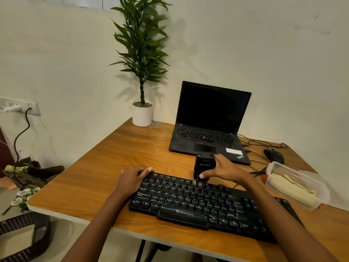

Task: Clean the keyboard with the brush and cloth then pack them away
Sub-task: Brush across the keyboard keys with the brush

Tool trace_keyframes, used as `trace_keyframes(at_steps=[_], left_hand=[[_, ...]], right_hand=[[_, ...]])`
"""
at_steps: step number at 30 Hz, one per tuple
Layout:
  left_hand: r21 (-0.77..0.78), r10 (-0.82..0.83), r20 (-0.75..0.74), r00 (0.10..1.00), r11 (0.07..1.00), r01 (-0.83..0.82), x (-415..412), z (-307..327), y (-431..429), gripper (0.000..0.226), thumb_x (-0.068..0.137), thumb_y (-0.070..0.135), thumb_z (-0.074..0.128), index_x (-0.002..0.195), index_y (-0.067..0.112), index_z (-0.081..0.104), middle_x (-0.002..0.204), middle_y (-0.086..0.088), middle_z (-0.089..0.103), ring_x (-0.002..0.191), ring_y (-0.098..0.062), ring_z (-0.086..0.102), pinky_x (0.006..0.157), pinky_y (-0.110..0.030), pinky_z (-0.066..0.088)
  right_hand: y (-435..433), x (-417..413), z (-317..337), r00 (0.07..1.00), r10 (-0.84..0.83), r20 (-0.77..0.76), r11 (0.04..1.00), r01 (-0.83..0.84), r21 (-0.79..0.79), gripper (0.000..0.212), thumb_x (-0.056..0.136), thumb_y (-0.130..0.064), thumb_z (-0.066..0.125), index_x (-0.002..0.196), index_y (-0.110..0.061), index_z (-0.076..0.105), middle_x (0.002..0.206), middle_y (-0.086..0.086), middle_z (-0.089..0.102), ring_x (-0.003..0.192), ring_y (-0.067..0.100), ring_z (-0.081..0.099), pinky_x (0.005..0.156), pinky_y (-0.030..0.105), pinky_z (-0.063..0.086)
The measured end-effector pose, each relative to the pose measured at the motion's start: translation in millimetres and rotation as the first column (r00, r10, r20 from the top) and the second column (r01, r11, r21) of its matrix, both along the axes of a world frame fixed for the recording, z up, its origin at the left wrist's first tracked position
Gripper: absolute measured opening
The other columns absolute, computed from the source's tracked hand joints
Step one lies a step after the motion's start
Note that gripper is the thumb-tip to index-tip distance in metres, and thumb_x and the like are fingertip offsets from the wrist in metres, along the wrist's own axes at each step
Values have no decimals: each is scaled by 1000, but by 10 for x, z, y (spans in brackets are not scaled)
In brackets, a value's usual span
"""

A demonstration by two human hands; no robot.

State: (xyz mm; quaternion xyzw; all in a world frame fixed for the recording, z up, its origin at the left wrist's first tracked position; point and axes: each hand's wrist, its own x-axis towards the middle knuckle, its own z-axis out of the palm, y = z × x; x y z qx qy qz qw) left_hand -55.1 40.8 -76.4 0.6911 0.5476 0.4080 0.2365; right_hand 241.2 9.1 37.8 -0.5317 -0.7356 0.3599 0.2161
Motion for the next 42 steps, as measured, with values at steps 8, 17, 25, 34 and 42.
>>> trace_keyframes(at_steps=[8, 17, 25, 34, 42], left_hand=[[-4, -14, 38, 999, 1000, 14, -17, -29, 9, 21, 80, 63, 41, 78, 56, 60, 83, 31, 62, 91, -7, 63, 98, -64, 36], [-17, -12, 19, 1000, 1000, 12, -2, 8, -2, 20, 80, 61, 40, 82, 53, 58, 88, 20, 67, 88, -8, 64, 100, -61, 36], [-5, -23, 26, 999, 1000, 23, 0, 1, -13, 20, 80, 63, 39, 80, 55, 58, 83, 23, 66, 85, -7, 63, 97, -63, 37], [-13, 2, 14, 1000, 1000, -2, 2, 15, -12, 20, 80, 61, 40, 78, 54, 59, 83, 27, 64, 89, -7, 63, 97, -60, 38], [-15, 18, 0, 1000, 1000, -18, 14, 7, -6, 25, 90, 46, 48, 96, 36, 70, 100, 13, 70, 93, -9, 63, 101, -58, 36]], right_hand=[[39, -33, 21, 1000, 3, 4, 999, -2, -34, 49, 70, -12, 79, 109, -23, 52, 110, -4, 60, 109, 16, 57, 86, 21, 44], [49, -72, 29, 999, 25, 41, 999, -24, -30, 43, 72, -13, 78, 101, -28, 50, 103, -10, 58, 98, 9, 57, 88, 22, 46], [53, -76, 46, 997, -1, 74, 1000, -1, 26, 48, 71, -14, 78, 110, -17, 52, 105, -3, 61, 104, 17, 59, 83, 23, 48], [10, -82, 42, 1000, 22, 3, 998, -22, -50, 53, 71, -11, 78, 116, -14, 51, 108, -1, 62, 99, 9, 59, 75, 16, 47], [-2, -119, 71, 997, 66, -30, 995, -68, -77, 44, 74, -4, 74, 103, -25, 50, 101, -7, 59, 90, 7, 61, 65, 12, 50]])
